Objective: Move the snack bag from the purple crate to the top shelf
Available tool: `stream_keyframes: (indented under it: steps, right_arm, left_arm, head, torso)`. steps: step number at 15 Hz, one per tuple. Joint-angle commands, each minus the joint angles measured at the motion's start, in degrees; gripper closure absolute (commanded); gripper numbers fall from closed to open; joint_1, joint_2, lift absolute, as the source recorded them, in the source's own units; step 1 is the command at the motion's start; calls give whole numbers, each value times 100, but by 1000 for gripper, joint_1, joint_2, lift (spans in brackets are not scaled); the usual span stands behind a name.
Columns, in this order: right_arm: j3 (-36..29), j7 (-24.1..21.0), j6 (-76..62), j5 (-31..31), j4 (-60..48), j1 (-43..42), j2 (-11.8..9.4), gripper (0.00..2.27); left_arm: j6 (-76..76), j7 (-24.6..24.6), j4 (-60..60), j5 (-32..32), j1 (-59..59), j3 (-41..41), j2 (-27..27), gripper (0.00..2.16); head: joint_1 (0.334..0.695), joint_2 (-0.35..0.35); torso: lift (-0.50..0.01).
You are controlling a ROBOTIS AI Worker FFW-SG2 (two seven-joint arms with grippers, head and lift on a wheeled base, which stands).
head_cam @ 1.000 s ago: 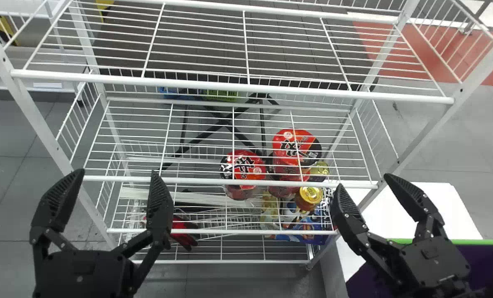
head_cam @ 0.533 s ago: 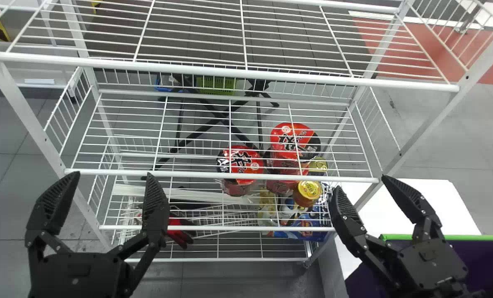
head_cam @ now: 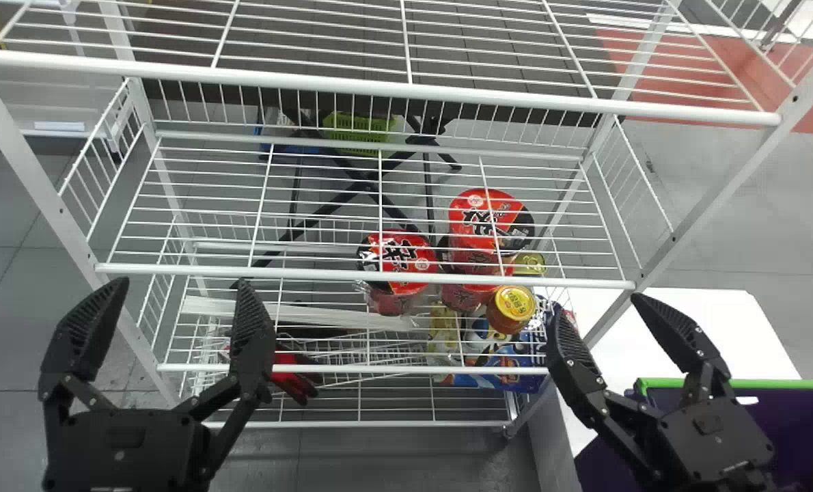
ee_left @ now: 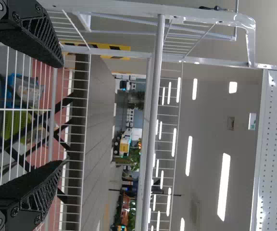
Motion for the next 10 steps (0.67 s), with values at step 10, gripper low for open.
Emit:
stream_keyframes:
  steps: [10]
  right_arm:
    - [-53,123,-44,-95,196,-144,2,178]
  left_arm:
    - [1,61,51,79,-28,42,-9,103]
  head:
    - [695,-130]
  torso:
    - [-379]
